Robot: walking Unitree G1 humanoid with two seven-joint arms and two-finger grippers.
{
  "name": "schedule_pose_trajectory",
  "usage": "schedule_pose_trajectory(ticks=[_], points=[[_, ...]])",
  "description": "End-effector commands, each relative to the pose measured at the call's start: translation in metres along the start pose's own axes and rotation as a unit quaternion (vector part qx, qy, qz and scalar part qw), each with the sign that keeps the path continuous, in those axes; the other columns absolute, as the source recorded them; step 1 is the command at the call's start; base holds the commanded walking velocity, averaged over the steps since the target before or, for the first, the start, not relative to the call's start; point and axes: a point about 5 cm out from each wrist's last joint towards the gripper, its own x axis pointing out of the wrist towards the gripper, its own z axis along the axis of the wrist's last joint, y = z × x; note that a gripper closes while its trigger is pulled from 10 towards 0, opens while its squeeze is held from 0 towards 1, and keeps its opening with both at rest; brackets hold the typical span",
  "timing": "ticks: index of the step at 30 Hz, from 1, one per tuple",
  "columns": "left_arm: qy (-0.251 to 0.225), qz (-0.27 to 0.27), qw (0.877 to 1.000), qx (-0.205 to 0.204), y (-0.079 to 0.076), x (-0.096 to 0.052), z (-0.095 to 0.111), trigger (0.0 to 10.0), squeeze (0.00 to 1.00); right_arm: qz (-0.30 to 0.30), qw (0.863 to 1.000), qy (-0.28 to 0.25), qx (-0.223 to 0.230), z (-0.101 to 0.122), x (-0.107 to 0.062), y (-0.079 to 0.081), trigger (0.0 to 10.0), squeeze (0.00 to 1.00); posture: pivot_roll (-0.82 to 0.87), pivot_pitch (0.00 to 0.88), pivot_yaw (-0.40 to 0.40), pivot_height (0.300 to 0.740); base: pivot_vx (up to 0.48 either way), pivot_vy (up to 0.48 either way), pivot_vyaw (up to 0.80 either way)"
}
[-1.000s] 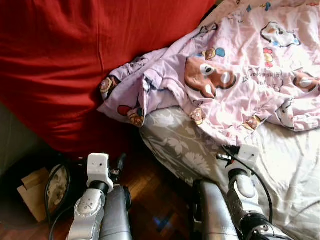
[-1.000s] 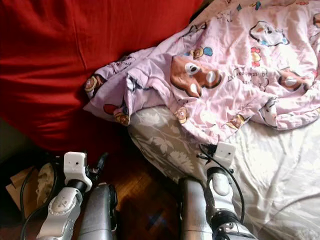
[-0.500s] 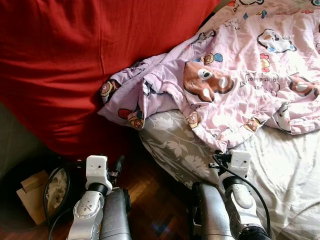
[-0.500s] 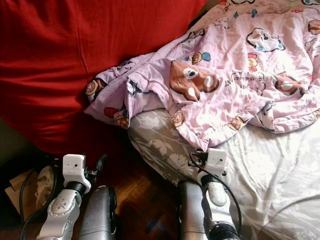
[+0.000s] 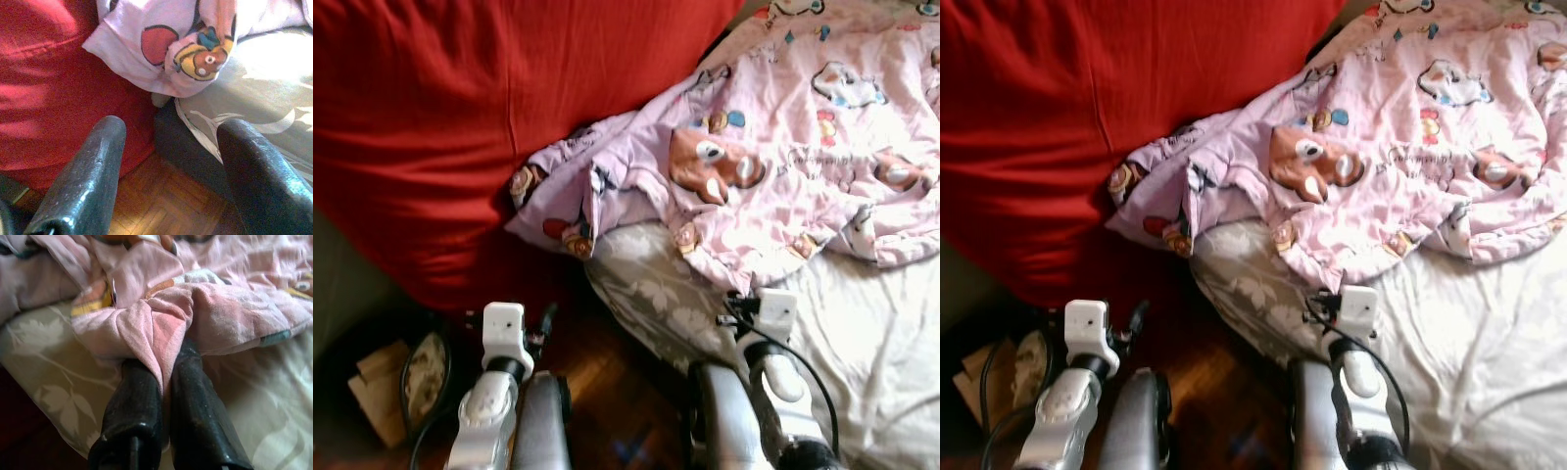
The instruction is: Clean up the room
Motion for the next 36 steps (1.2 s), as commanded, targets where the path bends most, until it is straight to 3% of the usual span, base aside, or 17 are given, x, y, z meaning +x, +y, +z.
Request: schedule_pose_trajectory(ticks=[1,7,12,19,27,31,36], points=[[0.025,0.021,0.999,0.003,0.011,-0.007,-0.013,10.0,0.00,-0.007,1.000,0.014,-0.001,-0.007,-0.005,-0.003,10.0,0.00,0.09,0.205,-0.002,0.691,0.000,0.000,0.00],[0.072,0.048,0.996,-0.007,0.022,-0.013,-0.032,10.0,0.00,-0.010,1.000,0.018,-0.001,-0.009,-0.005,-0.004,10.0,0.00,0.09,0.192,-0.004,0.731,0.000,0.000,0.00],[0.116,0.086,0.989,-0.043,0.031,-0.019,-0.049,10.0,0.00,-0.014,1.000,0.012,0.002,-0.007,-0.005,-0.007,10.0,0.00,0.08,0.171,-0.013,0.740,0.000,0.000,0.00],[0.192,0.091,0.975,-0.068,0.027,-0.033,-0.077,10.0,0.00,-0.024,0.999,0.021,-0.006,-0.007,-0.003,-0.012,10.0,0.00,0.07,0.133,-0.026,0.740,0.000,0.000,0.00],[0.231,0.107,0.962,-0.097,0.024,-0.043,-0.091,10.0,0.00,-0.046,0.998,0.051,-0.005,-0.016,-0.006,-0.021,10.0,0.00,0.07,0.090,-0.036,0.740,0.000,0.000,0.00],[0.258,0.135,0.949,-0.120,0.025,-0.052,-0.101,10.0,0.00,-0.059,0.997,0.039,0.006,-0.012,-0.004,-0.023,10.0,0.00,0.05,0.087,-0.036,0.740,0.000,0.000,0.00],[0.300,0.125,0.940,-0.104,0.019,-0.067,-0.114,10.0,0.00,-0.059,0.998,0.035,0.010,-0.011,-0.004,-0.023,10.0,0.00,0.06,0.079,-0.036,0.740,0.000,0.000,0.00]])
